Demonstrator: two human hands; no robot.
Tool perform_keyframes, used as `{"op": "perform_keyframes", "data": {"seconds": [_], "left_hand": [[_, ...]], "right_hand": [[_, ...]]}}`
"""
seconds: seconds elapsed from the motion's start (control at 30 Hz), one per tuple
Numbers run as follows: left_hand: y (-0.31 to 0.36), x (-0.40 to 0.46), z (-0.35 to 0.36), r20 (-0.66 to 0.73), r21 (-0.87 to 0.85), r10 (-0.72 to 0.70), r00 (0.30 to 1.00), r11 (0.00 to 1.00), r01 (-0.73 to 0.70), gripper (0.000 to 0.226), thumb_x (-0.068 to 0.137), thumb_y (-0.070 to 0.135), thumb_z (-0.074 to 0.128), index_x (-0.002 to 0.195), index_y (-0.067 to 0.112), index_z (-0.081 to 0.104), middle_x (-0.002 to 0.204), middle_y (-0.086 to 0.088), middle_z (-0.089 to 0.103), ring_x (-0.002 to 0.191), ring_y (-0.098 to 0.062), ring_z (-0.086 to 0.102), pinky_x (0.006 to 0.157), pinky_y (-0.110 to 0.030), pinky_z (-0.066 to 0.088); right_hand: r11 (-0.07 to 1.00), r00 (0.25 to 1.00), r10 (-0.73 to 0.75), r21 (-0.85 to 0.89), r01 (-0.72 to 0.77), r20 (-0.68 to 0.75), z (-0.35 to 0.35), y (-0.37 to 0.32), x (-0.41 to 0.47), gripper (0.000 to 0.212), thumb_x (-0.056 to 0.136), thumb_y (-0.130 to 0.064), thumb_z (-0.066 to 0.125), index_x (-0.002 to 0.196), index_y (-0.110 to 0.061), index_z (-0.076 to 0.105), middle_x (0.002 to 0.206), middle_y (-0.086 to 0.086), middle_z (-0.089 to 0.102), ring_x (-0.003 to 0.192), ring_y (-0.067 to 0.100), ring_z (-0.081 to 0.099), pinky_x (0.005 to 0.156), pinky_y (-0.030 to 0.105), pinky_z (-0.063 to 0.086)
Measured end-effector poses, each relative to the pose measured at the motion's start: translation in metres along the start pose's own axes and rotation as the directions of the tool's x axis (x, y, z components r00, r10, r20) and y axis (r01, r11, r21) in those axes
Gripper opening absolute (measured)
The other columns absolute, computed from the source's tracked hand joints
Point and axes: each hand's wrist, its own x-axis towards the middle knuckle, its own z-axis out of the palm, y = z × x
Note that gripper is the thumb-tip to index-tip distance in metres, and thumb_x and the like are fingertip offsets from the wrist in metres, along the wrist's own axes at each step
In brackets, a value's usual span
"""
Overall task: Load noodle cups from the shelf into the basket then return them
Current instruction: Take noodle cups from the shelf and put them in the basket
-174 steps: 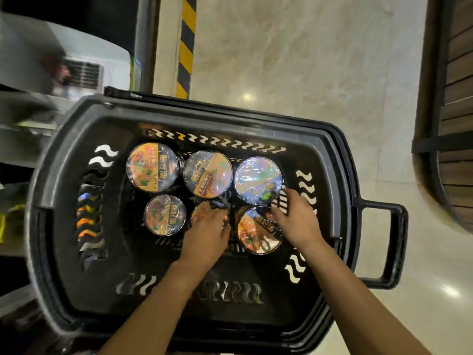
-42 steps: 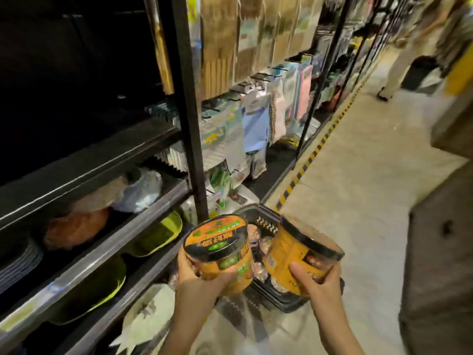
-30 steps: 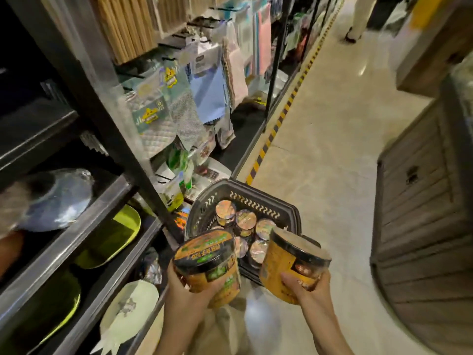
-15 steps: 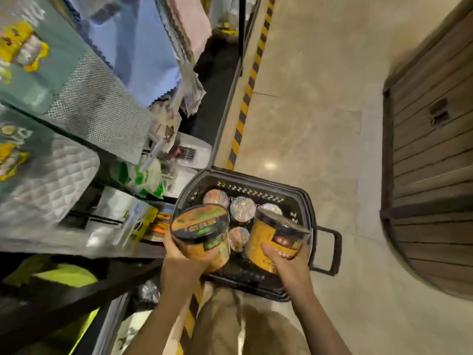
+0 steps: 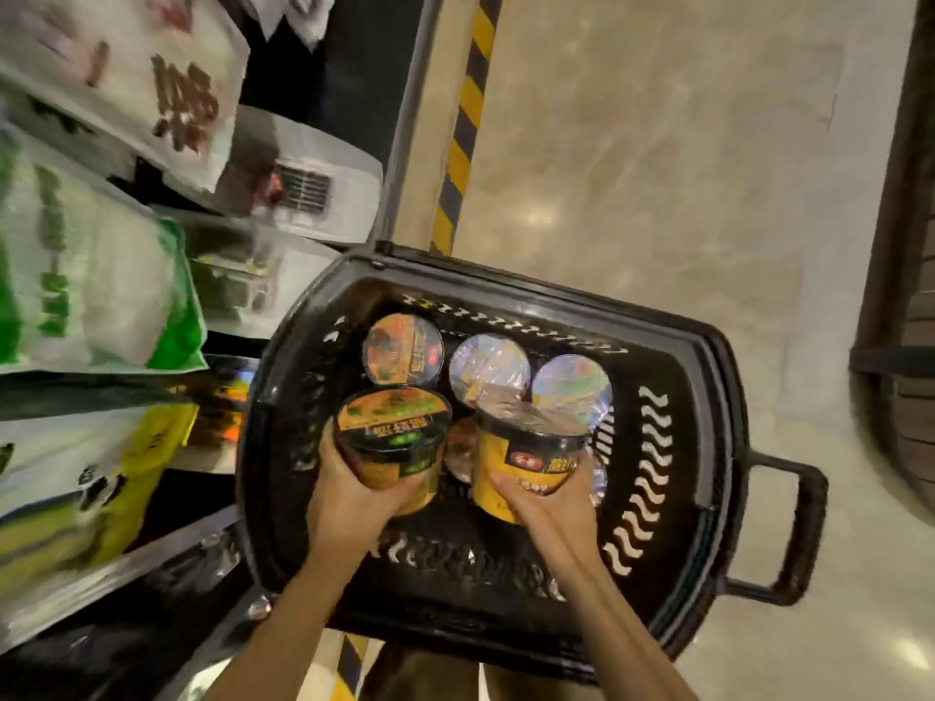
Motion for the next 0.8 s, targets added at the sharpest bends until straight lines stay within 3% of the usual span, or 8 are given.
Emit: {"op": "perform_keyframes", "data": {"seconds": [0.13,0.27,0.33,0.4,0.47,0.63,0.7,0.8], "left_hand": [[-0.027,0.039,0.030,-0.029,-0.011,0.067,0.997,0.998,-0.068,0.119,0.053,0.028,0.089,0.146,0.019,0.016,0.141,-0.012,0.042,0.129,-0.028,0.041,0.104,-0.035,0.033],[-0.048,0.061,0.051,-0.049,-0.034,0.120,0.992,0.992,-0.122,0.119,0.051,0.023,0.090,0.146,0.016,0.018,0.141,-0.012,0.042,0.128,-0.025,0.043,0.105,-0.032,0.034],[-0.055,0.066,0.058,-0.048,-0.051,0.126,0.991,0.990,-0.128,0.123,0.049,0.020,0.091,0.146,0.015,0.016,0.143,-0.011,0.040,0.130,-0.023,0.041,0.106,-0.030,0.034],[-0.057,0.065,0.061,-0.025,-0.059,0.109,0.994,0.992,-0.110,0.126,0.050,0.018,0.091,0.147,0.014,0.011,0.144,-0.009,0.038,0.131,-0.019,0.039,0.103,-0.024,0.032],[-0.060,0.062,0.062,0.008,-0.052,0.082,0.997,0.995,-0.082,0.128,0.052,0.021,0.090,0.148,0.016,0.006,0.145,-0.008,0.036,0.131,-0.018,0.038,0.101,-0.023,0.032],[-0.059,0.063,0.056,0.106,-0.116,-0.001,0.994,0.993,0.013,0.131,0.043,0.040,0.090,0.147,0.024,0.011,0.144,-0.003,0.035,0.131,-0.017,0.038,0.106,-0.035,0.036],[-0.053,0.062,0.052,0.170,-0.214,-0.008,0.985,0.976,0.044,0.118,0.053,0.025,0.089,0.145,0.020,0.016,0.139,0.000,0.040,0.125,-0.014,0.042,0.099,-0.026,0.039],[-0.045,0.056,0.044,0.267,-0.326,-0.034,0.963,0.937,0.124,0.088,0.073,0.009,0.076,0.143,0.021,0.024,0.131,0.003,0.044,0.116,-0.017,0.051,0.086,-0.021,0.044]], "right_hand": [[0.999,0.999,0.000,-0.039,0.002,0.053,0.026,0.032,0.036,0.111,0.061,-0.034,0.087,0.145,-0.025,0.016,0.134,-0.006,0.045,0.121,0.011,0.045,0.099,0.023,0.033],[0.994,0.999,-0.032,-0.108,0.036,0.036,0.044,0.052,0.055,0.115,0.048,-0.052,0.078,0.143,-0.030,0.017,0.137,-0.008,0.040,0.129,0.016,0.039,0.108,0.032,0.032],[0.987,0.998,-0.047,-0.152,0.054,0.050,0.051,0.059,0.061,0.115,0.047,-0.055,0.077,0.145,-0.025,0.023,0.137,-0.011,0.035,0.129,0.009,0.034,0.109,0.025,0.027],[0.981,0.994,-0.052,-0.179,0.069,0.094,0.057,0.066,0.063,0.119,0.043,-0.072,0.075,0.143,-0.024,0.033,0.144,-0.007,0.034,0.131,0.008,0.035,0.112,0.025,0.027],[0.978,0.992,-0.030,-0.200,0.054,0.123,0.058,0.071,0.064,0.122,0.040,-0.086,0.066,0.142,-0.025,0.037,0.146,-0.002,0.036,0.133,0.012,0.038,0.112,0.033,0.032],[0.873,0.997,-0.051,-0.482,0.069,0.050,0.043,0.058,0.062,0.120,0.044,-0.078,0.059,0.143,-0.018,0.029,0.135,0.005,0.043,0.128,0.024,0.038,0.103,0.041,0.038],[0.891,0.994,0.019,-0.454,0.030,0.104,0.038,0.054,0.065,0.110,0.050,-0.069,0.071,0.140,-0.020,0.032,0.132,0.005,0.047,0.126,0.024,0.041,0.102,0.042,0.040],[0.982,0.964,0.106,-0.180,-0.062,0.243,0.029,0.042,0.066,0.083,0.055,-0.068,0.075,0.123,-0.030,0.047,0.122,-0.001,0.059,0.112,0.015,0.057,0.096,0.036,0.048]]}}
